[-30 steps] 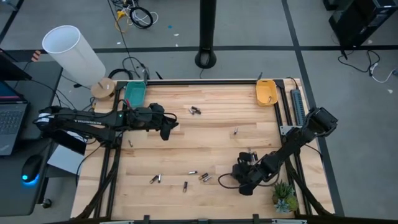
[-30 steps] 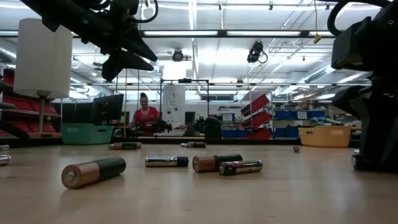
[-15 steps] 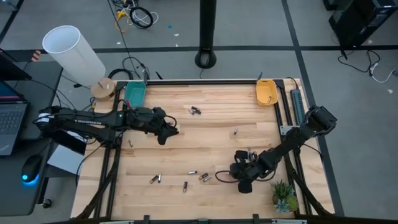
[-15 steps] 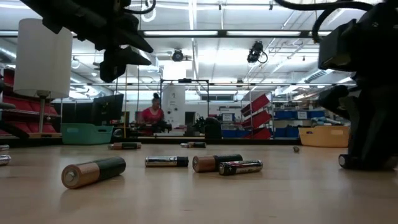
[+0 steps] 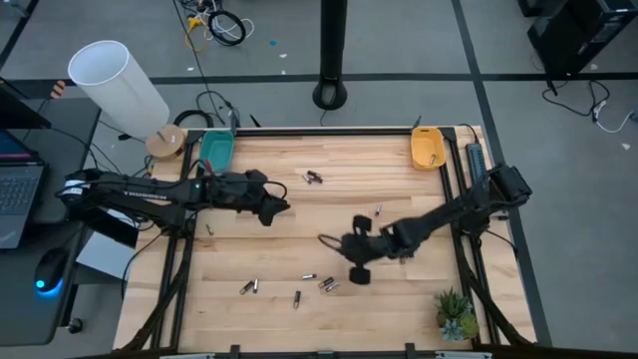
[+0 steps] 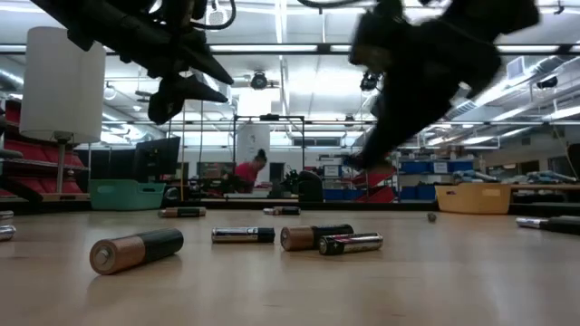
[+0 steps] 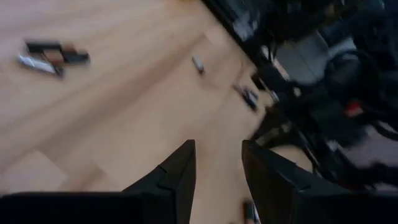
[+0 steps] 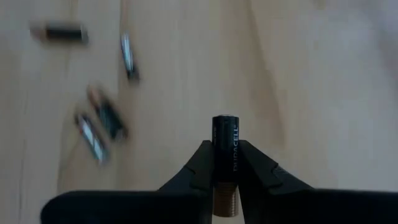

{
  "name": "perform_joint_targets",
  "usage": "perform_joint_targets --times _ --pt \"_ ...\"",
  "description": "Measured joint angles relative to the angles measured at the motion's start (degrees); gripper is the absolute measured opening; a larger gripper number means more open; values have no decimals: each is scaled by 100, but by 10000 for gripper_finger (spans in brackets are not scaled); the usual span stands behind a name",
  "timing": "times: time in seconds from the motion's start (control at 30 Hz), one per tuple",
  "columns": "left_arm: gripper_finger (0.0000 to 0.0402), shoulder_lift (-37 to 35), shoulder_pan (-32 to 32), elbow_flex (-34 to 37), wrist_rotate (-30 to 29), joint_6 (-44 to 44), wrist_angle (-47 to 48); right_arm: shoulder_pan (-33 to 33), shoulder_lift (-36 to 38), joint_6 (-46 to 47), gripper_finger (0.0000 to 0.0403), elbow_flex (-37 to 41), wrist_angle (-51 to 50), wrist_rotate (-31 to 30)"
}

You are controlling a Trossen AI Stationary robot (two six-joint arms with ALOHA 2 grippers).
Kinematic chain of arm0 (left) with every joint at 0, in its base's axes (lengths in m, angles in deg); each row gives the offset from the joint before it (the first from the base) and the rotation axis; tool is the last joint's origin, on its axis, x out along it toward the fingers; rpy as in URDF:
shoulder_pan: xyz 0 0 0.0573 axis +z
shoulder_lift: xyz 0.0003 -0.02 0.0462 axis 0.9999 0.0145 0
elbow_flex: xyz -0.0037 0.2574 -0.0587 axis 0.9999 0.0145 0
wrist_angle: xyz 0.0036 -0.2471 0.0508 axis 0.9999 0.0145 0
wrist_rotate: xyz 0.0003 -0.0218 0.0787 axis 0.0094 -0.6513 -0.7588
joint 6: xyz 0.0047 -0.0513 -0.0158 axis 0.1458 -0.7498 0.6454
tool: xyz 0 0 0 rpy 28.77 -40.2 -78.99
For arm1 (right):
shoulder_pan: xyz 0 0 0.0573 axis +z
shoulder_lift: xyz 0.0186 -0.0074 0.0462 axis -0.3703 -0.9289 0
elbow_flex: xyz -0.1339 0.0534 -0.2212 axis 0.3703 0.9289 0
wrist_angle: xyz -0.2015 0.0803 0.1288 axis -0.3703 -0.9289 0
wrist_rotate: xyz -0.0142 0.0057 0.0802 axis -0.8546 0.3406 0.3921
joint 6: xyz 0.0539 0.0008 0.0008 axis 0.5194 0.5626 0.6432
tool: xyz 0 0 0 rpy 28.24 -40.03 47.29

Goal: Sort batteries
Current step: Put the black battery into the blue bin

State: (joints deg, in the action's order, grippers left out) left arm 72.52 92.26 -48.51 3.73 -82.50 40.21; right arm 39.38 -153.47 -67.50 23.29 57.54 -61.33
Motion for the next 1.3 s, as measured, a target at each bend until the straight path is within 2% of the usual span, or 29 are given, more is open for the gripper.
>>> perform_joint_targets --times 0.1,0.2,0.37,0.47,0.63,0.8,1.0,1.07,1.17,1.3 --pt "136 -57 90 -2 -114 17 -130 -444 0 -583 46 -390 -1 129" --pt "136 -193 125 -2 -108 25 -240 -966 2 -1212 46 -785 -5 564" --pt "135 -497 123 -2 -98 187 -230 -1668 2 -1793 46 -1485 -323 931" --pt "135 -774 132 -2 -120 526 -337 -1907 9 -2207 46 -1933 -529 911" --pt "135 -1269 140 -2 -185 1221 -1134 -2118 13 -2384 46 -2401 -564 797" --pt "135 -1453 147 -2 -827 1247 -1711 -2231 13 -2847 46 -2518 -370 850" --pt "137 -1346 149 -2 -2239 1459 -1741 -2507 41 -3045 46 -2515 -423 1495" --pt "137 -1265 151 -2 -2511 1701 -1787 -2568 70 -3065 46 -2515 -371 1762" --pt "136 -1046 151 0 -2432 2227 -2169 -2633 79 -3074 47 -2518 -200 2264" --pt "136 -745 149 0 -1996 2700 -3367 -2840 76 -2928 47 -2515 520 3075"
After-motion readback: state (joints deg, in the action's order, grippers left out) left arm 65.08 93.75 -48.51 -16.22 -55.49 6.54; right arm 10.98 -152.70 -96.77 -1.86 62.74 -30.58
